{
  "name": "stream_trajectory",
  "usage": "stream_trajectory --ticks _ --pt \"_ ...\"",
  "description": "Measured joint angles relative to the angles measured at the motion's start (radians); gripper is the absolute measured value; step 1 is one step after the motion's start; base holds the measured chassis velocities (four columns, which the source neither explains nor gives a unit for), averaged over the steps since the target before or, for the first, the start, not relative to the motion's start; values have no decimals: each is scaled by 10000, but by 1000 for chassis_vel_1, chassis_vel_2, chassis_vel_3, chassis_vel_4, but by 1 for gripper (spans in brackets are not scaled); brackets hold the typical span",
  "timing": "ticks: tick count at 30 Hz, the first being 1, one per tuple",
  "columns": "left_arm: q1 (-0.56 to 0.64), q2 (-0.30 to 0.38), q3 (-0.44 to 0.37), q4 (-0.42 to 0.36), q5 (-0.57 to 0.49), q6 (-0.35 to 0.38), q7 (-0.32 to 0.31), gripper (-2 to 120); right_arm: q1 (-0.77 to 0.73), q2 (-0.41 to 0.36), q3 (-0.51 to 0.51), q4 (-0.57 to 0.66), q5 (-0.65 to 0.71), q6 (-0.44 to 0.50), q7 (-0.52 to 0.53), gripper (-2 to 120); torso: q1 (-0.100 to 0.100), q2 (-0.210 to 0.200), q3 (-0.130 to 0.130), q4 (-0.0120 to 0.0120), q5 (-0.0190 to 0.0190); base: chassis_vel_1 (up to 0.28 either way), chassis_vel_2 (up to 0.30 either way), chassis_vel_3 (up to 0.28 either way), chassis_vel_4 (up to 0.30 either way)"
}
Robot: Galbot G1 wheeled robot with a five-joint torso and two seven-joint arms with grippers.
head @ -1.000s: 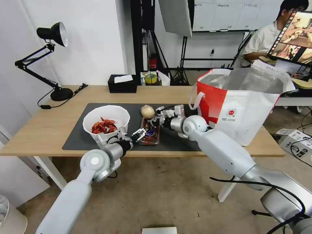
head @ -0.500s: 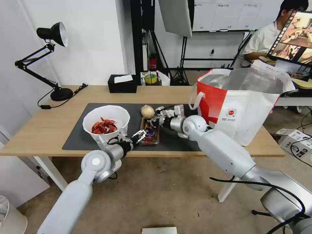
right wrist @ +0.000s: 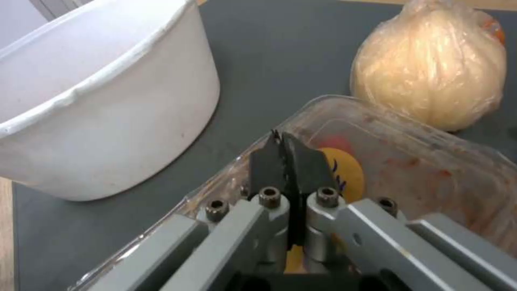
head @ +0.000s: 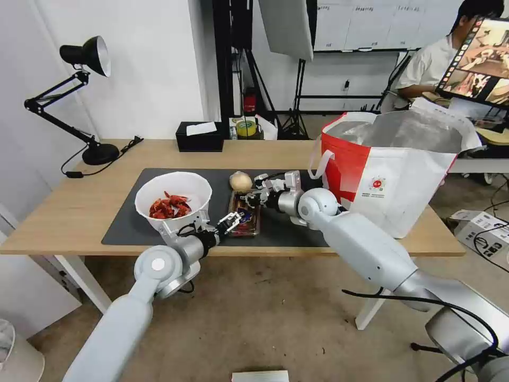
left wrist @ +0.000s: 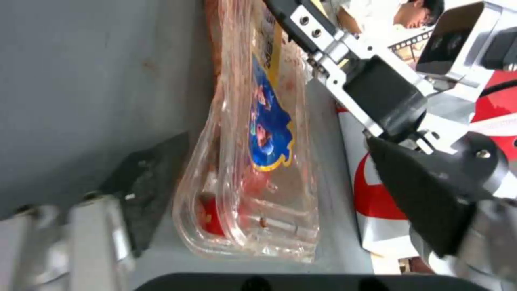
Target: Pick up the trash from the table and place it into the takeout bag.
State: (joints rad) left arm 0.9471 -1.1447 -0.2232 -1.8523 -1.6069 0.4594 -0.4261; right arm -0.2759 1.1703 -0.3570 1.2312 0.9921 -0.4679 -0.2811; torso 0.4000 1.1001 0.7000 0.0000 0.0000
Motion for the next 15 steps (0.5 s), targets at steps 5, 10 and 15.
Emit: stream_trajectory --ticks 5,10,15 --pt "-85 0 35 71 -46 -63 -15 63 -3 0 9 2 0 0 6 0 0 -2 0 0 0 0 0 0 0" --pt "-103 -1 52 113 -49 -77 -18 47 9 4 18 2 2 3 13 0 0 -2 0 0 0 0 0 0 0" --pt "-45 -35 66 114 -32 -79 -19 31 22 5 36 0 5 10 17 0 0 -2 0 0 0 0 0 0 0"
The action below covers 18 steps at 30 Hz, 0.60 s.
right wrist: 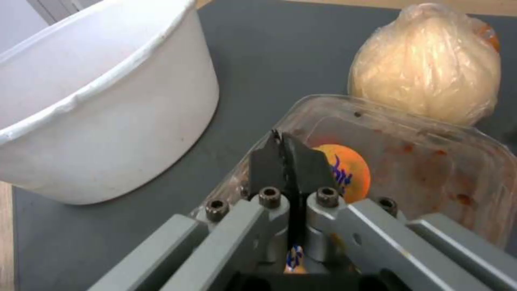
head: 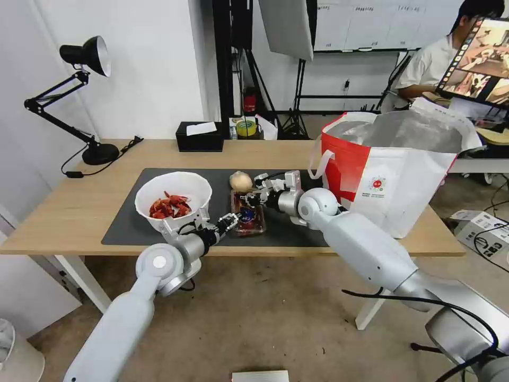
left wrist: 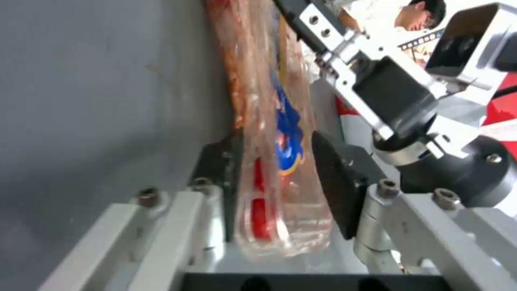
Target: Pick up the trash from the table and place it into the takeout bag.
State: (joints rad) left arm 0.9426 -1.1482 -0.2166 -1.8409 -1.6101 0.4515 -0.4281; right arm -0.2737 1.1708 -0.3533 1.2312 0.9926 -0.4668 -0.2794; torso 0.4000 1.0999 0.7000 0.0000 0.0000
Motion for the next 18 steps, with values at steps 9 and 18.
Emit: stream_trajectory --ticks 9,18 --pt "143 -46 5 -27 51 18 20 0 -8 -18 78 -22 0 7 24 0 0 0 0 0 1 0 0 0 0" --pt "132 -53 13 -94 52 26 30 0 26 -54 172 0 57 8 40 0 0 0 0 0 0 0 0 0 0"
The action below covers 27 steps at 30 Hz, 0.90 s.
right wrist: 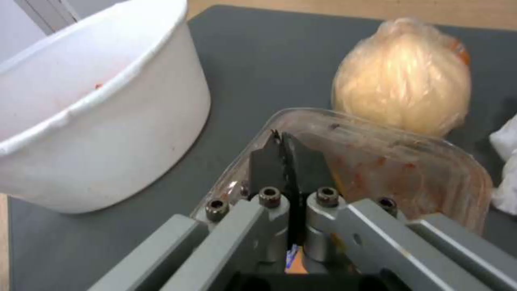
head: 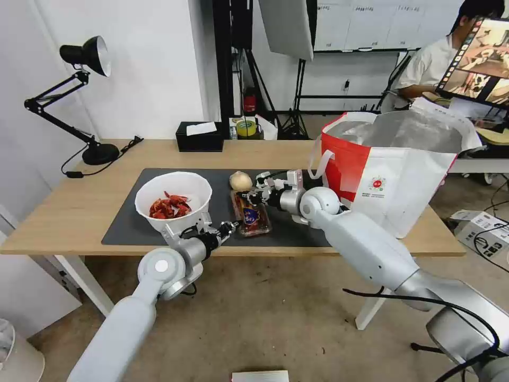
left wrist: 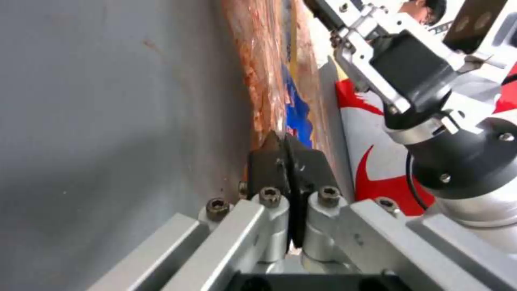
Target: Pick up the trash from the table and place it into the takeout bag.
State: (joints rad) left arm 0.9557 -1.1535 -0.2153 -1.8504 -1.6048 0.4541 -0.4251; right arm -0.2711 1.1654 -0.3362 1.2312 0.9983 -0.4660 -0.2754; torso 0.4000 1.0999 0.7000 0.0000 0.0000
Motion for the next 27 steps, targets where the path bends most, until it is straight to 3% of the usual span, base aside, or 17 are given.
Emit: stream_trajectory --ticks 5,13,19,23,25,27 --pt "-11 53 -27 -118 -46 -4 5 0 -79 -122 254 352 148 51 78 0 0 0 0 1 0 0 0 0 0" --pt "-9 166 -148 -333 -186 -82 15 0 -797 -1003 1087 2390 775 321 872 2 0 0 0 0 1 0 0 0 0" --pt "-4 244 -194 -662 -266 -231 18 0 -1918 -2251 2057 4570 1312 861 2082 27 0 2 -1 0 1 0 0 0 0" --pt "-36 258 -228 -815 -292 -303 18 0 -2695 -2740 2706 5499 1382 1104 2498 37 0 2 -1 0 1 0 0 0 0" --pt "-92 331 -278 -1014 -347 -352 13 0 -4152 -3293 3632 6702 1341 1500 2896 51 -2 3 -2 -2 2 0 0 0 0" --pt "-113 381 -292 -1096 -357 -363 7 0 -4843 -3463 4024 7131 1159 1763 3022 54 -1 2 -2 -3 4 0 0 0 0"
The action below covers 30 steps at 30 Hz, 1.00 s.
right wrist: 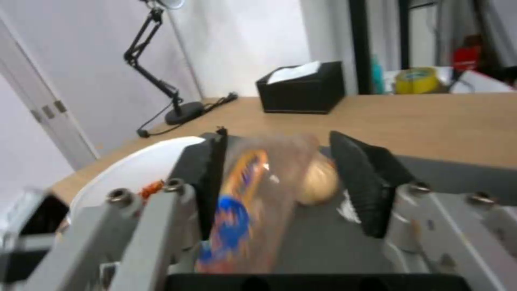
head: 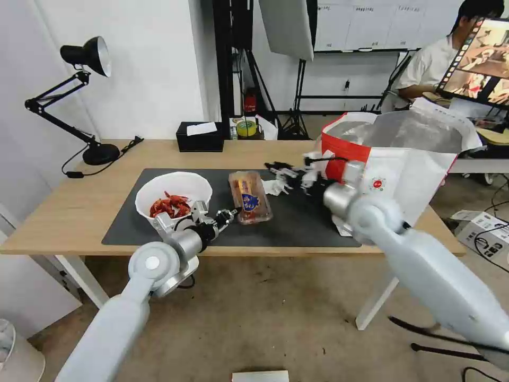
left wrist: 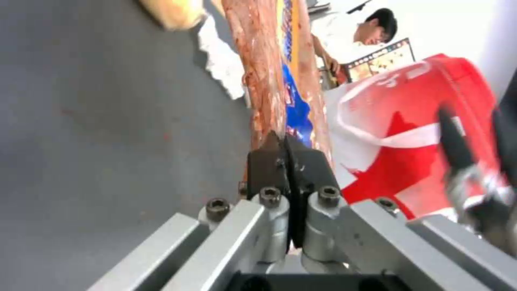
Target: Pick up the trash from the table and place it into the takeout bag.
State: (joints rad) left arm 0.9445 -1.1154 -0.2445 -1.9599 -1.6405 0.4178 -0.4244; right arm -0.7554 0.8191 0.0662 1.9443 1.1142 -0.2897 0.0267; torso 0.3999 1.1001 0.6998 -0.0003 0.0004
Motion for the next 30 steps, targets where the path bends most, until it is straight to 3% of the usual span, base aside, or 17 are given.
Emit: stream_trajectory --ticks 6,11,14,20,27,30 --pt "-29 114 -107 -239 -75 -93 -29 0 -2454 -200 1448 1402 -1112 912 288 75 -1 0 0 3 -3 0 0 0 0" --pt "-401 123 -159 -431 -161 -178 -78 0 -5161 88 2915 2592 -2514 1707 404 96 -1 1 -1 2 -6 0 0 0 0" --pt "-747 196 -42 -451 -244 -200 -105 0 -6479 562 3696 2867 -3331 2173 383 100 -1 1 -1 3 -6 0 0 0 0" --pt "-1681 438 513 -404 -358 -230 -157 0 -8493 1592 4275 3135 -4722 3324 279 100 -1 1 0 1 -3 0 0 0 0" --pt "-2684 630 1182 -183 -407 -242 -158 0 -9453 2498 4391 3186 -5785 4218 295 100 0 0 1 3 -6 0 0 0 0" --pt "-3685 743 1841 174 -473 -307 -147 0 -9942 3081 4395 3144 -6402 4653 278 100 0 -1 1 3 -6 0 0 0 0"
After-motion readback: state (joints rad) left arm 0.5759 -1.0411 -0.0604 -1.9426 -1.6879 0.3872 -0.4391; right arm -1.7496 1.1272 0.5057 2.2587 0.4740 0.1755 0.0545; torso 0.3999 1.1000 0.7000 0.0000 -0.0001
